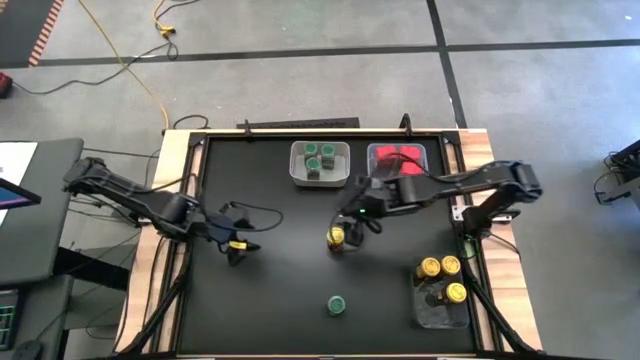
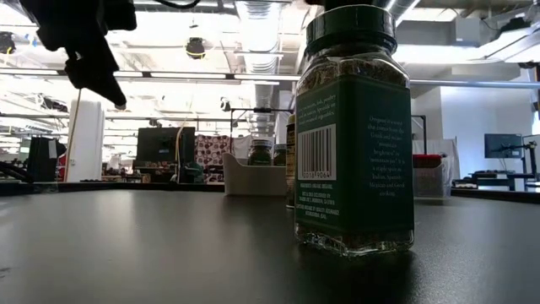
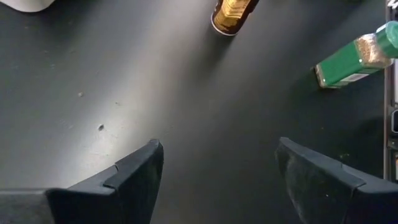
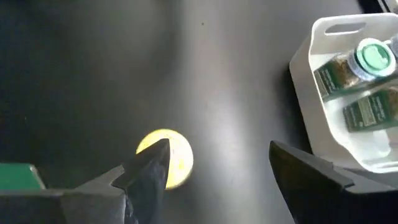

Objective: Sort spices by type
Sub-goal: Put the yellow seasoning bottle into the black bin

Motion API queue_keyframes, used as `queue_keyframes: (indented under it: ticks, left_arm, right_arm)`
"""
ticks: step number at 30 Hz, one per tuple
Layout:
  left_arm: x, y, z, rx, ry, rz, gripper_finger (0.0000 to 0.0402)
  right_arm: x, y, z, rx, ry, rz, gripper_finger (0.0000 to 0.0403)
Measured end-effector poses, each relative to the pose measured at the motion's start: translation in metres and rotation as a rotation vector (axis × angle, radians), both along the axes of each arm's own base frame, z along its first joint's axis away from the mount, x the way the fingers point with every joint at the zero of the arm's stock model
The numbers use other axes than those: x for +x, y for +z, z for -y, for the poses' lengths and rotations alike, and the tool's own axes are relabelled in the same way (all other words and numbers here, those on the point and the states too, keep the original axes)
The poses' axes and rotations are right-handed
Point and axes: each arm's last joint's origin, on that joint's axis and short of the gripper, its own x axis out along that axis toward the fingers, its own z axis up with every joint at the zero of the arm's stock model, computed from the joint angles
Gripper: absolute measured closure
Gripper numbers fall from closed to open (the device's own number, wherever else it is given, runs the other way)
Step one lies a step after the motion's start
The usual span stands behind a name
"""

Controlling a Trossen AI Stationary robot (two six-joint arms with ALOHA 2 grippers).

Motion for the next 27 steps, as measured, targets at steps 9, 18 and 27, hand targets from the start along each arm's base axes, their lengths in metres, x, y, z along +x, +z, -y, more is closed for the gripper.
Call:
queue_keyframes:
  ticks: [9, 18, 27]
  left_arm:
    - [-0.006, -0.004, -0.002, 0.001, 0.002, -0.010, 0.0105]
    - [-0.006, -0.007, -0.002, 0.041, -0.030, -0.034, 0.0105]
    - [-0.012, -0.012, -0.004, 0.152, -0.120, -0.123, 0.0105]
  right_arm:
    - [0.033, 0.003, 0.005, 0.306, -0.460, -0.045, 0.0101]
    - [0.038, -0.005, 0.009, 0.413, -0.671, -0.090, 0.0101]
    - [0.034, -0.004, 0.005, 0.400, -0.611, -0.134, 0.0101]
